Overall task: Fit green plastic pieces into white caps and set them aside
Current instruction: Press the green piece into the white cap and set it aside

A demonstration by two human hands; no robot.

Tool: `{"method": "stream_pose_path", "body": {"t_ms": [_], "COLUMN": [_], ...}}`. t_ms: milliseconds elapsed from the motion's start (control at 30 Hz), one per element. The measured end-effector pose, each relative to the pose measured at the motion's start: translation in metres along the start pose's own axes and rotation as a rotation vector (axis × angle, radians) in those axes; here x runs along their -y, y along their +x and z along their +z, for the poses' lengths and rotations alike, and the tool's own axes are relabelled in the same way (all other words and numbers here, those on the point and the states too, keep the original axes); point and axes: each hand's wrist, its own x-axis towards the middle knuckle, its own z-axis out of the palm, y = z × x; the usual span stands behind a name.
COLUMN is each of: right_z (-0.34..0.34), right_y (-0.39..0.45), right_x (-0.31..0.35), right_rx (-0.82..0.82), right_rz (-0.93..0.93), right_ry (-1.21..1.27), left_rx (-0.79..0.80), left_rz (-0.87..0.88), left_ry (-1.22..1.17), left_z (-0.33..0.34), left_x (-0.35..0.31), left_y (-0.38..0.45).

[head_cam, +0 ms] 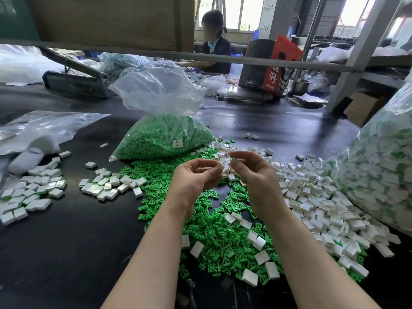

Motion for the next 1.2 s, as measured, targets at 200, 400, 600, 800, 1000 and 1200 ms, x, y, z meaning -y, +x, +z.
{"method": "stream_pose_path", "body": {"t_ms": [200, 400, 600, 800, 1000, 1200], "right_z": [0.0023, 0.0035, 0.0056, 0.0048, -0.0009, -0.0029], "right_y": [0.0015, -0.0003, 0.0002, -0.0001, 0.0019, -0.0005], "right_x": [0.0002, -0.0027, -0.0035, -0.0036, -0.0044, -0.0067], "right_rx": [-0.085, -0.071, -0.055, -0.005, 0.035, 0.019], "right_rz": [-0.02, -0.07, -0.1, -0.114, -0.084, -0.003], "right_ry": [0.024, -0.047, -0.03, -0.044, -0.089, -0.134], "left_rx": [-0.005, -0.012, -0.018, -0.055, -0.086, -0.038], "left_rz": [0.014, 0.039, 0.057, 0.106, 0.19, 0.228], "left_ry": [0.047, 0.066, 0.075, 0.128, 0.32, 0.353], "left_z": [0.0017, 0.0028, 0.0029, 0.003, 0.0012, 0.0012], "left_x": [0.0004, -0.0001, -0.0007, 0.0, 0.0009, 0.0011], "left_y": [-0.0009, -0.0008, -0.0008, 0.0003, -0.0004, -0.0018]}}
